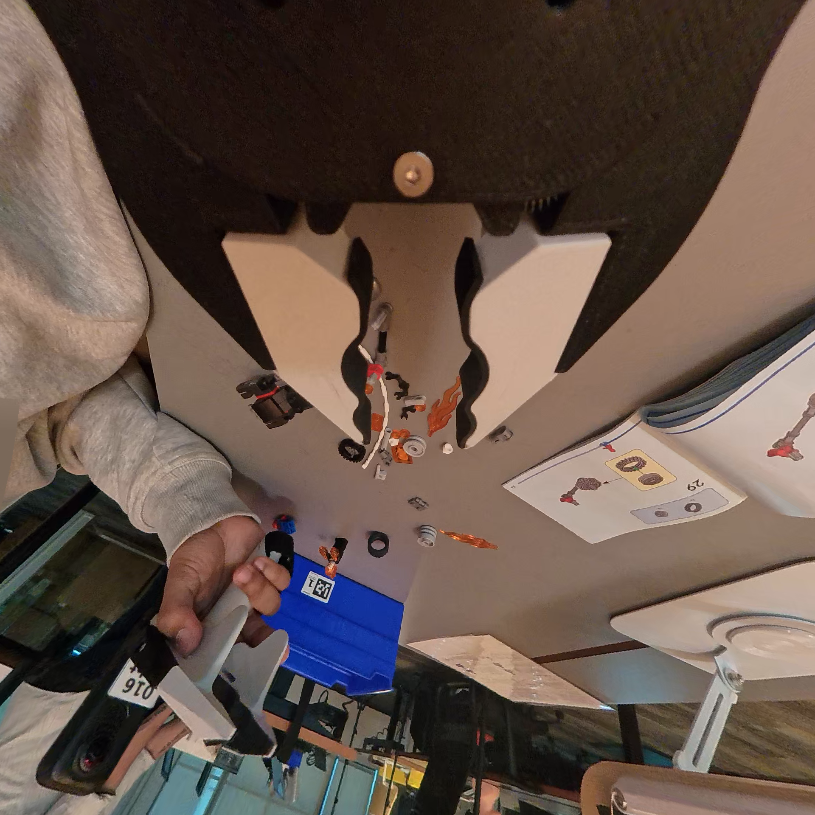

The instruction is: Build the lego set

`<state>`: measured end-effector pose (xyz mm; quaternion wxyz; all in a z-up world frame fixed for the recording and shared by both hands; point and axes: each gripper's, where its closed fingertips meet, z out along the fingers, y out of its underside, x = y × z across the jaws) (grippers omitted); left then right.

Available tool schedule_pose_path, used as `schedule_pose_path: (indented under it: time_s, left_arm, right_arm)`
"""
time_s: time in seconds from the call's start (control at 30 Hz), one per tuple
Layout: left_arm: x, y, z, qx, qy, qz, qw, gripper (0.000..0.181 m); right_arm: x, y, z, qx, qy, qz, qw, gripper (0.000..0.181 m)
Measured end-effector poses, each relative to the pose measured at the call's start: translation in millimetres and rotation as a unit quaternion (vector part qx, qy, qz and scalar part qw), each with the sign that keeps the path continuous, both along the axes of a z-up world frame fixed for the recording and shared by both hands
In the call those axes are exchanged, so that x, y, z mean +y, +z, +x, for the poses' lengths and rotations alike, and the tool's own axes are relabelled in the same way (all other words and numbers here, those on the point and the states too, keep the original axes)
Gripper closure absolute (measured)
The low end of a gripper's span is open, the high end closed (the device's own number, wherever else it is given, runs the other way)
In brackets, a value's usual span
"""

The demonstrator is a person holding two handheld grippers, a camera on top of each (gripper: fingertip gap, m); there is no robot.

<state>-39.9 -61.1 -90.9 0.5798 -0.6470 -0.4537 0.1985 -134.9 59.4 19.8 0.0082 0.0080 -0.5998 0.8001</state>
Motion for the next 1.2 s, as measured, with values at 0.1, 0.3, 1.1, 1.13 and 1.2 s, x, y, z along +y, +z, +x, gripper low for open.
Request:
schedule_pose_path:
  time_s: [0.1,0.3,1.1,1.13,1.2]
  left_arm:
    - [0.0,-0.8,-0.2,-0.001,0.0,-0.002,1.0,0.144]
    - [-0.6,-0.3,-0.3,0.0,0.002,-0.002,1.0,0.145]
    - [-3.6,-6.7,-3.3,-0.01,0.012,-0.014,1.0,0.146]
    - [-3.5,-7.1,-3.3,-0.011,0.012,-0.014,1.0,0.146]
    - [-3.6,-7.9,-3.5,-0.011,0.012,-0.017,1.0,0.146]
  right_arm:
    - [2.4,1.7,-3.6,0.008,-0.02,-0.004,1.0,0.157]
    - [41.7,14.3,-51.1,-0.055,-0.124,-0.071,0.988,0.151]
    - [-12.3,-127.0,17.7,-0.034,-0.026,0.313,0.949,0.153]
    - [-14.9,-142.4,23.8,-0.048,-0.004,0.349,0.936,0.152]
    - [-16.3,-163.7,38.1,-0.078,0.051,0.408,0.908,0.146]
